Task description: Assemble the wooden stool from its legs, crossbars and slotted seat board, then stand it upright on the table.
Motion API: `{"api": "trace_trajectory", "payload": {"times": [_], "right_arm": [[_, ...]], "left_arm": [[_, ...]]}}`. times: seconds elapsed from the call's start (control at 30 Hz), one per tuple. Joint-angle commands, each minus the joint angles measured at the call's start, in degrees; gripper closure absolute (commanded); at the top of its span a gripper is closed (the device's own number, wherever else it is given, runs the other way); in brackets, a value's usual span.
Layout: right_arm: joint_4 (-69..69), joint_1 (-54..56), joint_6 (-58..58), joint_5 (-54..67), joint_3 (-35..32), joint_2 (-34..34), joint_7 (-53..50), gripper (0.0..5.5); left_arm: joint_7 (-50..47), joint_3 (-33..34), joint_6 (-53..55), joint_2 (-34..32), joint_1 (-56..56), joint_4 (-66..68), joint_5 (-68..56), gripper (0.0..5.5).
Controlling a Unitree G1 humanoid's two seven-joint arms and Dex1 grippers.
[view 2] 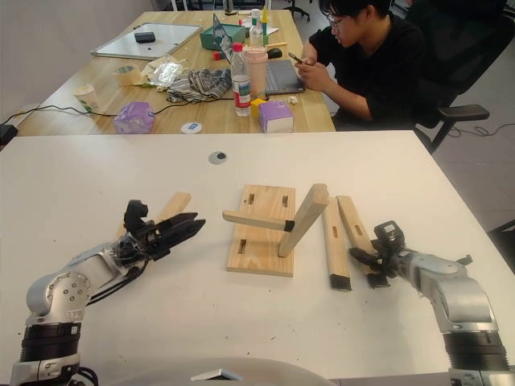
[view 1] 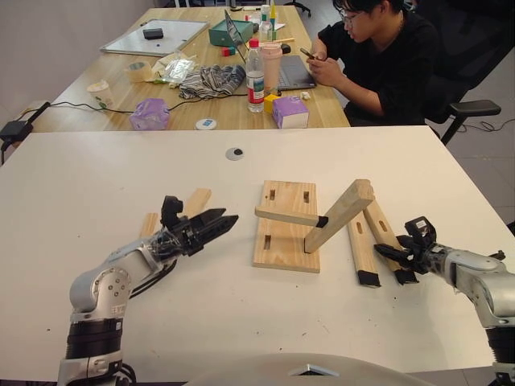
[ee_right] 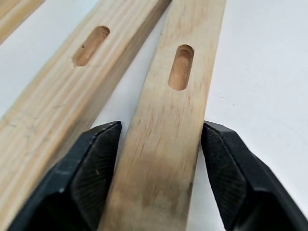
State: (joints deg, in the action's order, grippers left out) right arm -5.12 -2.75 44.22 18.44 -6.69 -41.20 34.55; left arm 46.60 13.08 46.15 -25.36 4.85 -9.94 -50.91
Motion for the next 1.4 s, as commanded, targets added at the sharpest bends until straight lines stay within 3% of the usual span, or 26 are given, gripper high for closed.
{"api": "trace_trajectory", "payload": {"times": [0.03,0.27,0.5,0.8,1.0,1.4], "right_arm": [[-1.1,3.1,-0.1,-1.3,-1.4,0.0,-2.5,3.36],[-1.9,23.7,-11.8,4.5,-11.7,5.2,-8.8,3.45],[-14.3,38.5,-2.6,32.0,-10.8,5.0,5.1,3.45],[-17.6,35.7,3.3,43.1,-6.5,3.6,14.0,3.45],[-15.5,35.8,5.9,44.7,-4.4,3.0,17.2,3.45],[-15.1,36.1,8.0,48.3,-5.2,3.6,15.7,3.45]], "left_arm": [[-3.0,4.3,0.6,-2.4,6.9,-2.5,-3.5,1.31],[-14.1,6.8,3.8,-1.1,24.0,-7.6,-17.1,1.31],[-21.6,0.4,2.8,6.4,29.4,-8.4,-22.3,1.31],[-18.6,-7.2,0.1,11.5,30.6,-9.2,-19.2,1.31],[-15.0,-6.4,-1.4,14.0,31.7,-9.2,-24.2,1.31],[-14.4,-7.0,-1.4,12.9,30.0,-9.6,-25.3,2.91]]}}
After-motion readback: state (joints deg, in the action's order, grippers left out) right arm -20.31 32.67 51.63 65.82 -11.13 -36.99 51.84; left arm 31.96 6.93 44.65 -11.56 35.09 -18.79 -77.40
